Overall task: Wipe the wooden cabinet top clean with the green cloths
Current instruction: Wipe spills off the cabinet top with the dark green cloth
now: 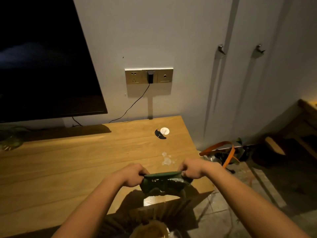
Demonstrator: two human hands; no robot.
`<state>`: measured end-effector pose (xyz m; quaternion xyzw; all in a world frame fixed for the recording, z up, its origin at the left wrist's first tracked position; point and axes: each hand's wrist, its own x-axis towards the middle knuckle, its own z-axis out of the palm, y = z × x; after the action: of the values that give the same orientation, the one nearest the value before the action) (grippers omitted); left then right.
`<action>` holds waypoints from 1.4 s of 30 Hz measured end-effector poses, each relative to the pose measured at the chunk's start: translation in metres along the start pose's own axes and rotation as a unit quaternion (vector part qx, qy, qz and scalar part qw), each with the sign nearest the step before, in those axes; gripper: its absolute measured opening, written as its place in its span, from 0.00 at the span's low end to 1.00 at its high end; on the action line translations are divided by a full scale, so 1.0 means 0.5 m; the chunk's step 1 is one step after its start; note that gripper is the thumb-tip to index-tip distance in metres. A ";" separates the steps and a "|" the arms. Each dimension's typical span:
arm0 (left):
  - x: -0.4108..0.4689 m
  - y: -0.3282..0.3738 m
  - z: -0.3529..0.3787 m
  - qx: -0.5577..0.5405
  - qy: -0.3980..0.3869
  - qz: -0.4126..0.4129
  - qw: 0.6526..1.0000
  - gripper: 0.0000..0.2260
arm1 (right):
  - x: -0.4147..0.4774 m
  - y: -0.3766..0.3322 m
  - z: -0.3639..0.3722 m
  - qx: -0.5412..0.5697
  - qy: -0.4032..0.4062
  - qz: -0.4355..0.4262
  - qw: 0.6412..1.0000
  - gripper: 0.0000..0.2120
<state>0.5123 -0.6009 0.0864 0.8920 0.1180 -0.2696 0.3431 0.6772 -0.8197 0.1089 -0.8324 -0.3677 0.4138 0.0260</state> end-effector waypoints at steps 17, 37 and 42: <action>0.335 0.038 -0.342 -0.019 0.100 -0.096 0.990 0.15 | 0.338 0.074 -0.437 -0.123 0.081 -0.144 0.978 0.16; 0.688 -0.163 -0.203 0.167 0.229 -0.065 0.957 0.24 | 0.737 0.248 -0.304 -0.177 0.158 -0.172 0.956 0.28; 0.687 -0.189 -0.204 0.172 0.245 -0.028 0.954 0.24 | 0.725 0.266 -0.285 -0.148 0.184 -0.201 0.951 0.34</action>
<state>0.7998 -0.4535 -0.0951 0.9726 0.1749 -0.0685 0.1372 0.9973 -0.6495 -0.0867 -0.7972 -0.5735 0.1809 0.0528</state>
